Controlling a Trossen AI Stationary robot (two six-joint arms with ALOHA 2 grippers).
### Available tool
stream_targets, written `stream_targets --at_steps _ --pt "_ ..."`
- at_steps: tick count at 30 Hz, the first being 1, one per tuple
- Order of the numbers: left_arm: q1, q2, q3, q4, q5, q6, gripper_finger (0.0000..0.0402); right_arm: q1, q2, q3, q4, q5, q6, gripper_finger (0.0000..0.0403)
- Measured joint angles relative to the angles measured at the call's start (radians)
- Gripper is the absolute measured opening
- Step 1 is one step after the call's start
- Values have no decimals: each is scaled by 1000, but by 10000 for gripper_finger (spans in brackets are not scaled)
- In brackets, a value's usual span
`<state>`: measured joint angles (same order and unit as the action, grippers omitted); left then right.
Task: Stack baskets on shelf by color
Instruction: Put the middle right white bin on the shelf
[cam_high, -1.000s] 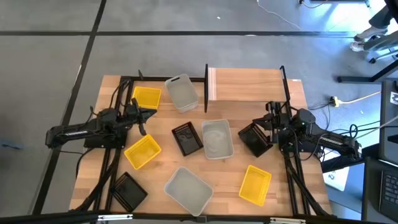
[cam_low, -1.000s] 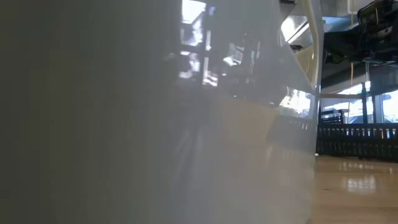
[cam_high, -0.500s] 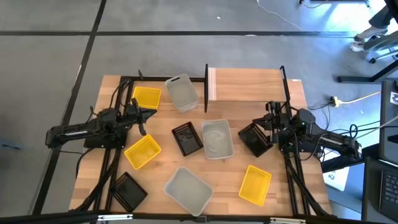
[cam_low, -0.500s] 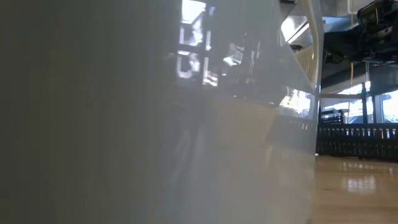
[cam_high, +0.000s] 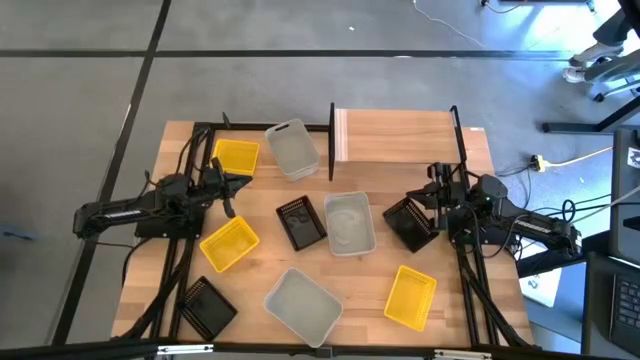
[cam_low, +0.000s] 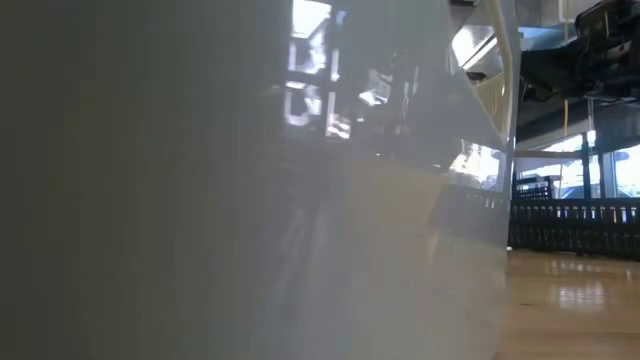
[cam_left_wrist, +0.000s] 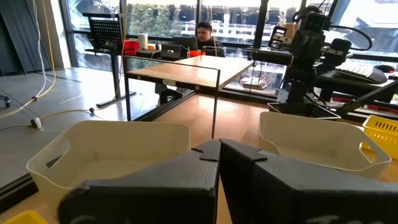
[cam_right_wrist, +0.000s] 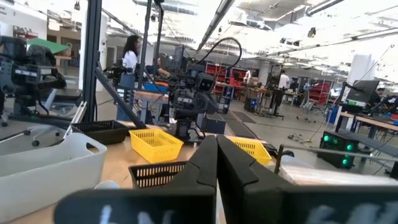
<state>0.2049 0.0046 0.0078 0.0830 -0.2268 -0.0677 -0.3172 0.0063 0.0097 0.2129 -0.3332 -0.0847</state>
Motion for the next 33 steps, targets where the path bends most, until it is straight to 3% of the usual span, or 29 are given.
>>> stream_targets --at_steps 8,15,20,25,30,33 --pt "0 0 0 0 0 0 0 0 0 0 75 3 104 0" --pt "0 0 0 0 0 0 0 0 10 116 87 126 52 0" --pt "0 0 0 0 0 0 0 0 89 302 -85 223 -15 0" --pt "0 0 0 0 0 0 0 0 261 506 -293 287 -75 0" --pt "0 0 0 0 0 0 0 0 477 727 -500 390 11 0" --pt "0 0 0 0 0 0 0 1 614 875 -685 394 82 0"
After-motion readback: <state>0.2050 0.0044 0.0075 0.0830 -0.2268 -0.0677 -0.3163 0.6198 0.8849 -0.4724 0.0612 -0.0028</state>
